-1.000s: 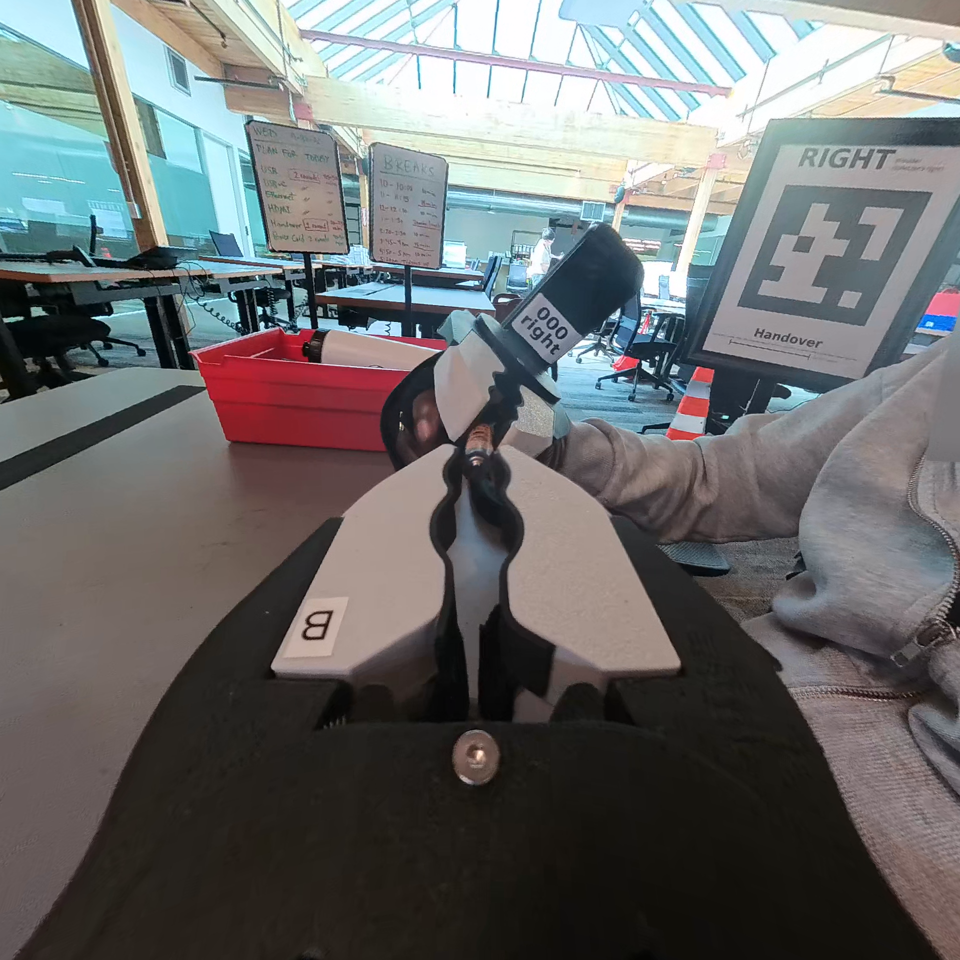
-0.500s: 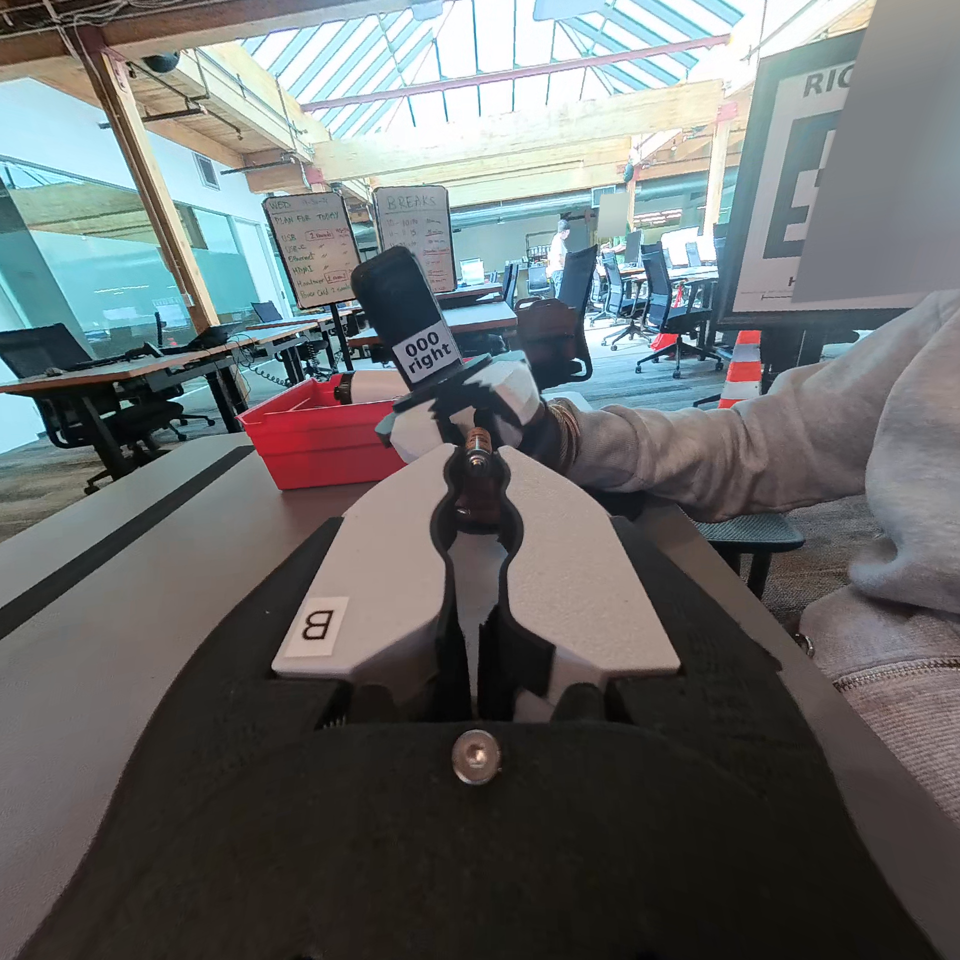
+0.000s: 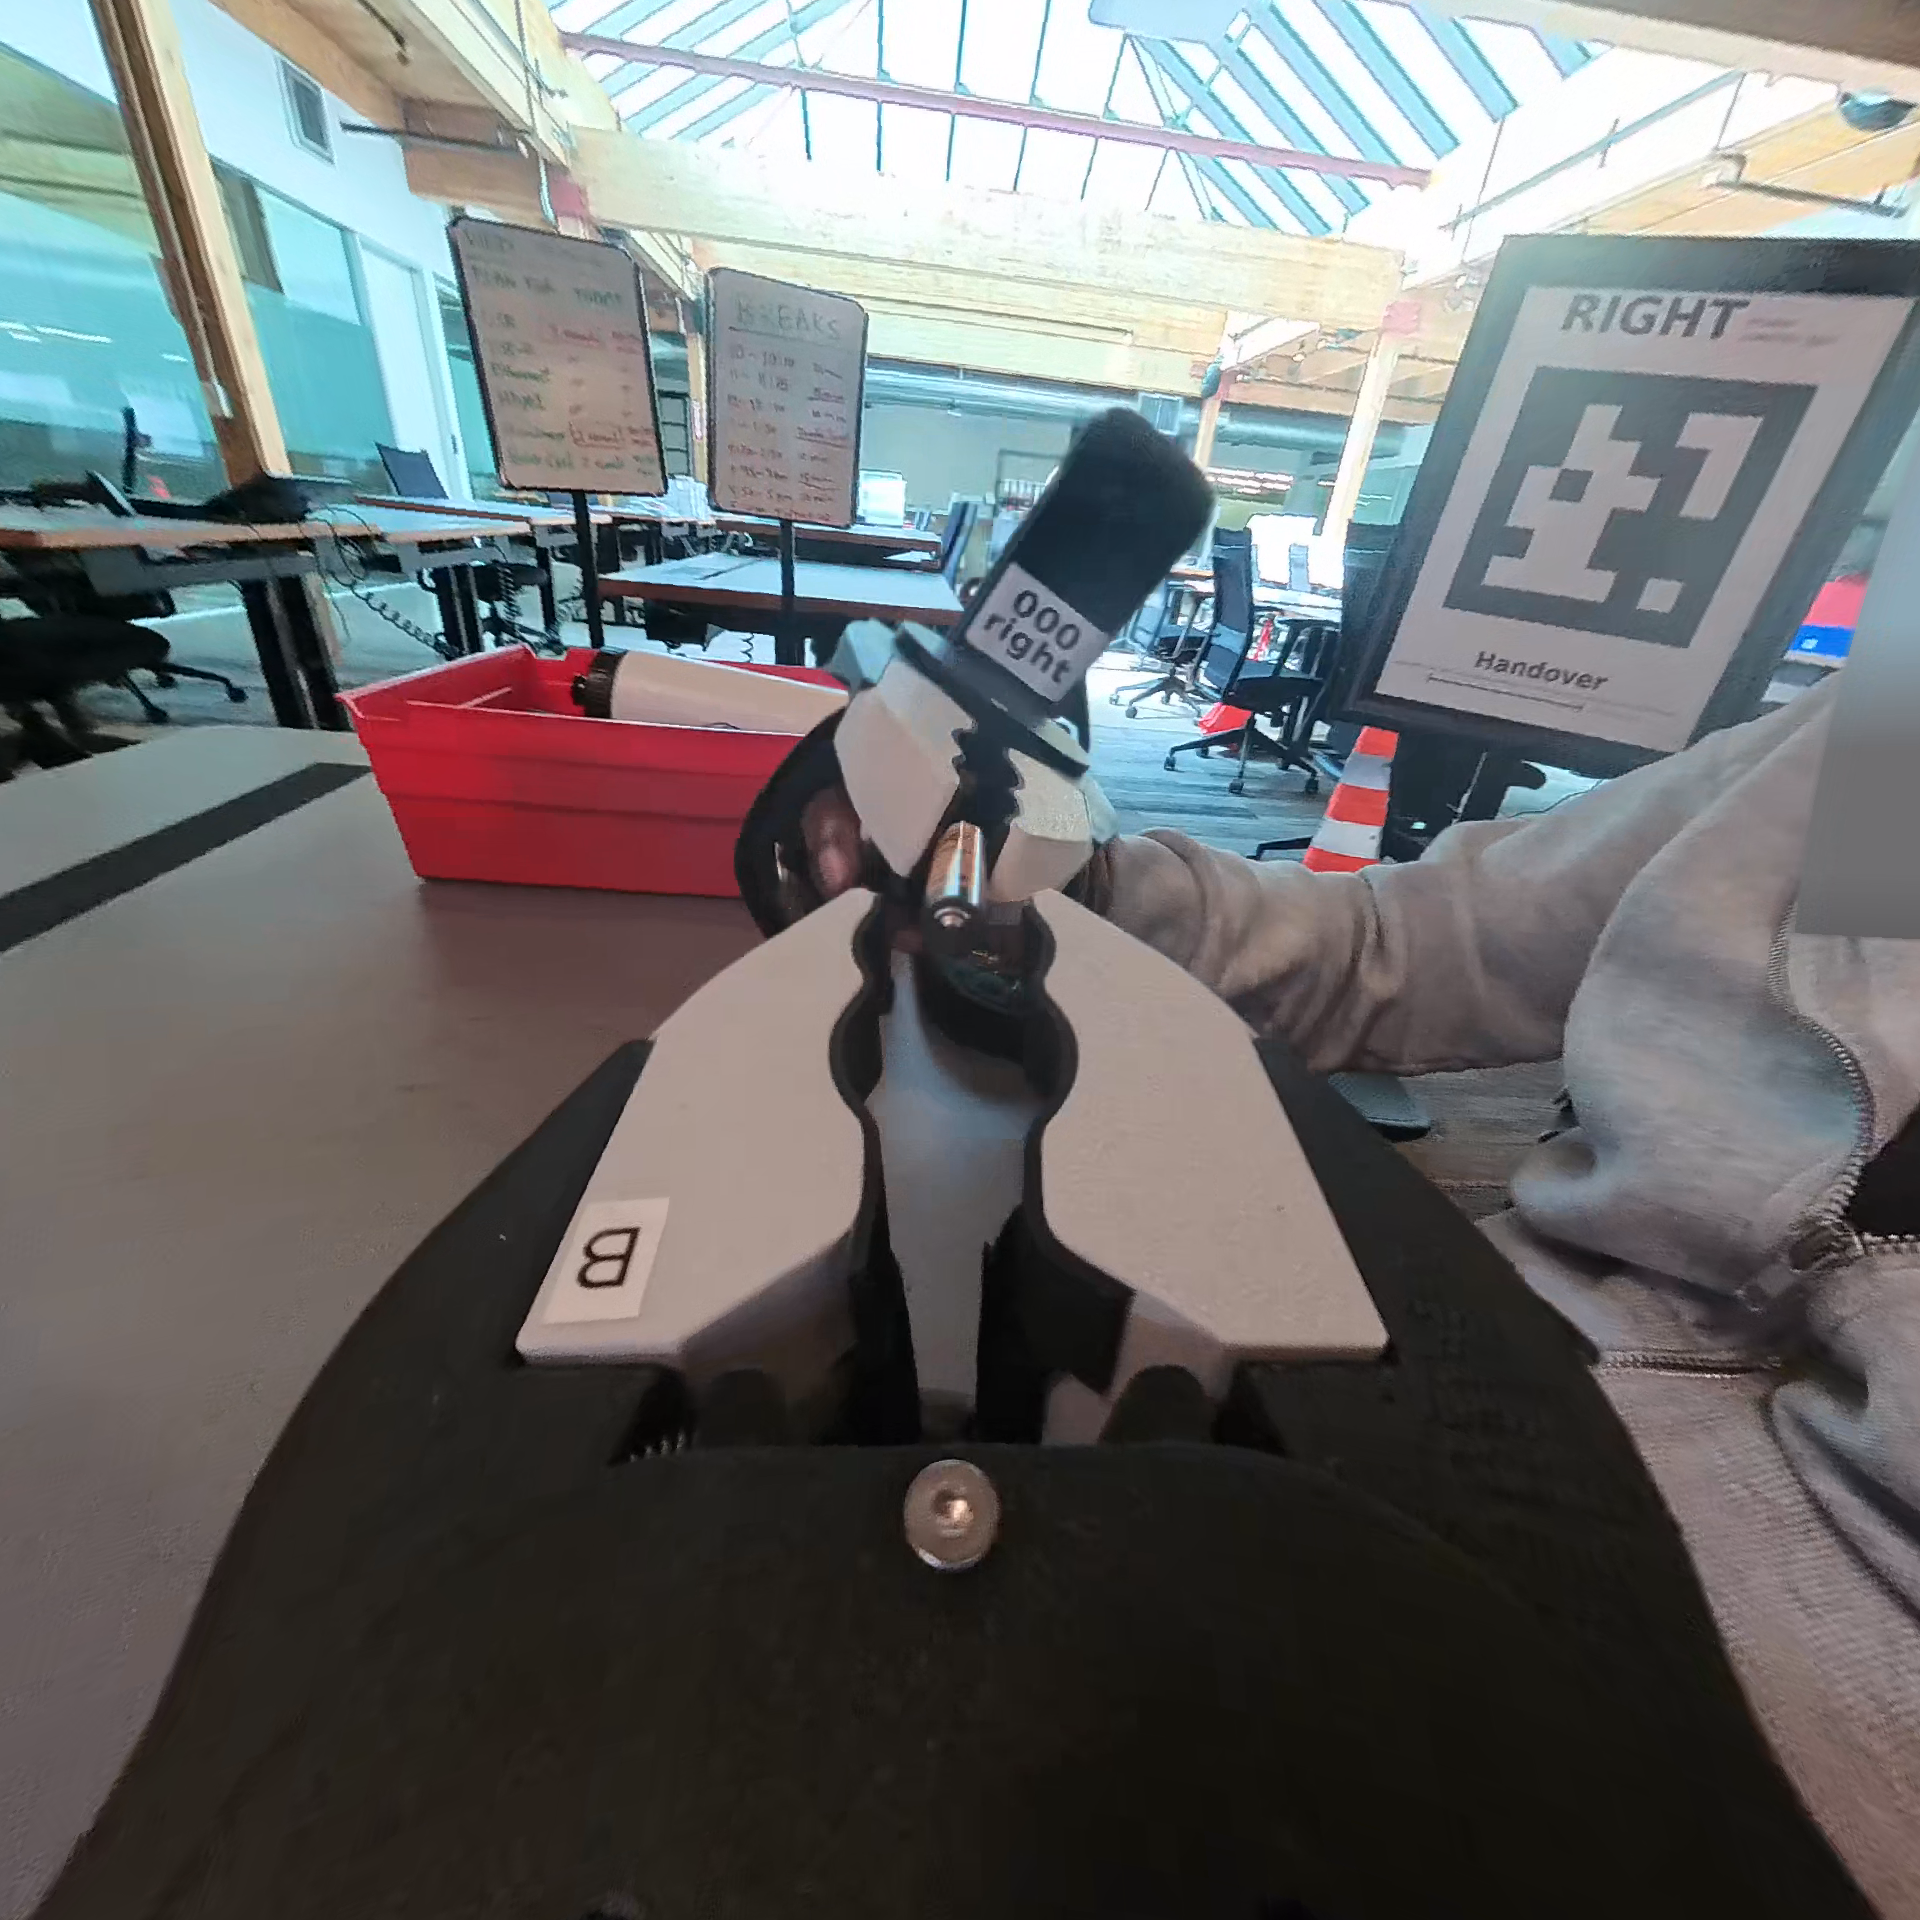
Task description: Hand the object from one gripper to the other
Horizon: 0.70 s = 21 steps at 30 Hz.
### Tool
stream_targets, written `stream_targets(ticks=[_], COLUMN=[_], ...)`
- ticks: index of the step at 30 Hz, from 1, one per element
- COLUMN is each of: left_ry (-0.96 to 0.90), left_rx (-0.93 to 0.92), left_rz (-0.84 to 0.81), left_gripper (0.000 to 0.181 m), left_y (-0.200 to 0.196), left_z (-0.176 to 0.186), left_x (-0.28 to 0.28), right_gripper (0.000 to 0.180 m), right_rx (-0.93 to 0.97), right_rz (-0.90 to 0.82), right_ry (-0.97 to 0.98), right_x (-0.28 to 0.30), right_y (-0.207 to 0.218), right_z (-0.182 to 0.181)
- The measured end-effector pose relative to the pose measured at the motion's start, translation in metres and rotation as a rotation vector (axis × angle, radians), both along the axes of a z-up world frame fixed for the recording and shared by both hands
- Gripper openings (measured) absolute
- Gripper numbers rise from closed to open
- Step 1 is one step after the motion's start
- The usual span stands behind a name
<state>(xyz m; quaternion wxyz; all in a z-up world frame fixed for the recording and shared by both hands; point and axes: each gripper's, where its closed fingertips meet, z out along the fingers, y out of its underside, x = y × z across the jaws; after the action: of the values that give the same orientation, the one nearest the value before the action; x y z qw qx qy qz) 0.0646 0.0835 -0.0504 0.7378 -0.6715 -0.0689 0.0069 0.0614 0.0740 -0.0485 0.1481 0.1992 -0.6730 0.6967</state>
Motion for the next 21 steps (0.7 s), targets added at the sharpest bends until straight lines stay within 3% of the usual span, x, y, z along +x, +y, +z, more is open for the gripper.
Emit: stream_targets(ticks=[7, 9, 13, 16, 21], left_ry=[-0.036, -0.044, 0.013, 0.139, 0.282], left_rx=[0.014, 0.017, 0.01, 0.029, 0.006], left_rz=[-0.003, -0.012, 0.011, 0.028, 0.075], left_gripper=[0.02, 0.011, 0.01, 0.01, 0.01], left_y=[-0.001, -0.002, -0.002, -0.003, -0.002], left_z=[0.001, 0.001, 0.002, 0.008, 0.008], left_x=[-0.001, -0.001, -0.002, 0.002, 0.003], right_gripper=[0.011, 0.011, 0.011, 0.018, 0.031], right_rx=[0.003, 0.012, 0.008, -0.018, 0.061], right_rz=[-0.083, -0.096, -0.107, -0.06, 0.225], right_ry=[0.219, 0.241, 0.193, 0.006, -0.663], right_x=[-0.001, -0.002, -0.005, -0.005, 0.001], right_y=[-0.002, -0.003, -0.004, -0.002, 0.0], right_z=[-0.003, -0.005, -0.005, 0.001, 0.0])
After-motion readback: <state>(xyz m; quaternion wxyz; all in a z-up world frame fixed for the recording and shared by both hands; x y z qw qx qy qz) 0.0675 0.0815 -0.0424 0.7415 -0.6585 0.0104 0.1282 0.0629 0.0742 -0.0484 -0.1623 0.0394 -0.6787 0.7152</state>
